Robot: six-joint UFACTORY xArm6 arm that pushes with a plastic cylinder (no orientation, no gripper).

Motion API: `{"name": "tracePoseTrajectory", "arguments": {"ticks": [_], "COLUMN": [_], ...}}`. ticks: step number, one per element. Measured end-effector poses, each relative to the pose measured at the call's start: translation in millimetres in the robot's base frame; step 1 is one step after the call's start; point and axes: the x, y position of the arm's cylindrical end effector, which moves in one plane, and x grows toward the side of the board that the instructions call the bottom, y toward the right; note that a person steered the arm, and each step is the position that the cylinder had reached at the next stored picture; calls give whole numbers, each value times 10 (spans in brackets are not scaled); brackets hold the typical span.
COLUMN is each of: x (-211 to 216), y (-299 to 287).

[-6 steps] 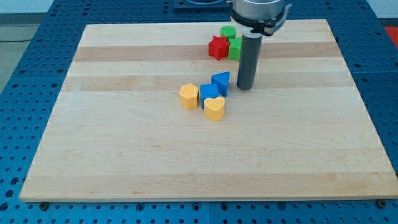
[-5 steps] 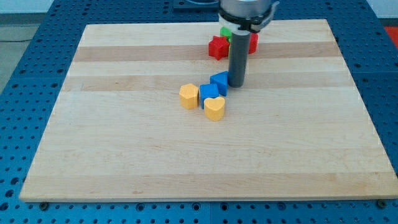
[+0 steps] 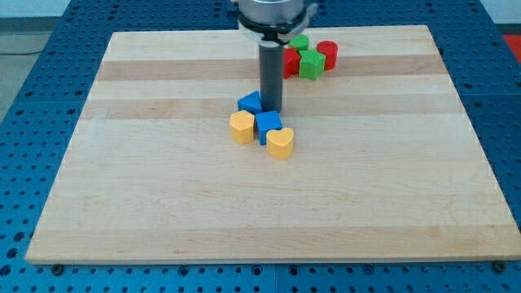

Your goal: Push blue triangle diagonally above yellow hexagon

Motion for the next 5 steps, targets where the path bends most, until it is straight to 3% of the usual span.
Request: {"name": "tracePoseTrajectory", "arguments": {"ticks": [2, 5], "x": [-6, 299], "y": [-498, -679]}}
